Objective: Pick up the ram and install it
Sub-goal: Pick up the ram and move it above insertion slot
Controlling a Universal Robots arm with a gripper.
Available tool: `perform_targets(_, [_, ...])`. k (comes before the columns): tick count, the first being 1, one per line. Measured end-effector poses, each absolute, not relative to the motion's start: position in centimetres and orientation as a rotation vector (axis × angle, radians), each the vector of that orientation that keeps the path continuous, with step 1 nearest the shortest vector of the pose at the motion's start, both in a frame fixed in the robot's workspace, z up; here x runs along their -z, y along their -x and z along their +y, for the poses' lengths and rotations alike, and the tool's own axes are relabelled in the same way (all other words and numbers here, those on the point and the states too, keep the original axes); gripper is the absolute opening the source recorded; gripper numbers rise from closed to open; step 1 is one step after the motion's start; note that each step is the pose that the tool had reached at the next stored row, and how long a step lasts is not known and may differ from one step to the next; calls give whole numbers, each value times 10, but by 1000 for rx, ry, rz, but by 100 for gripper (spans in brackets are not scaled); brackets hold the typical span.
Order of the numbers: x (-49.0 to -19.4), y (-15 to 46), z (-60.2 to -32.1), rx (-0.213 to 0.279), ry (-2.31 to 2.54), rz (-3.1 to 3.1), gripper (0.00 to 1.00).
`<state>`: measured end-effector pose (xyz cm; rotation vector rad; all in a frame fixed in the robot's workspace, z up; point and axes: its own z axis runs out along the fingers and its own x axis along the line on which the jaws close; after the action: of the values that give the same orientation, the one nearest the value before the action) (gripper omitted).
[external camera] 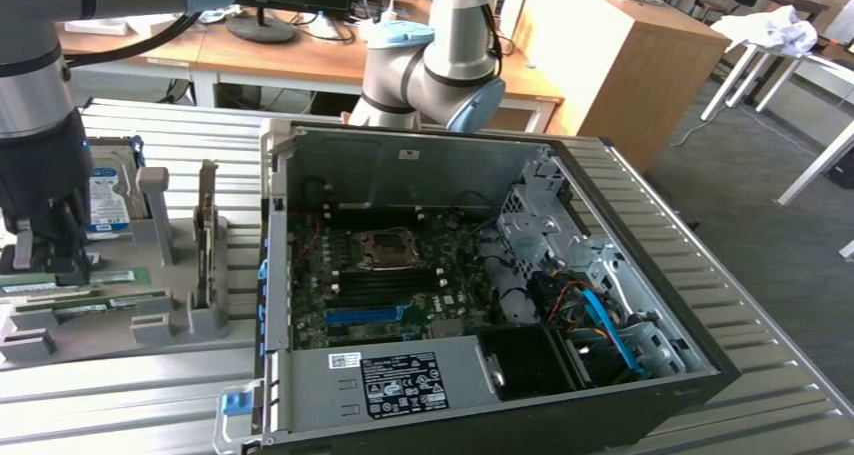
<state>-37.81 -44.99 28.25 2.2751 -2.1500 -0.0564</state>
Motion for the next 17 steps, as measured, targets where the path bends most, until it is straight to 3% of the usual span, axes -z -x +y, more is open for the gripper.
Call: perform_targets(17, [-291, 378, -450, 56, -2275, -2150, 13])
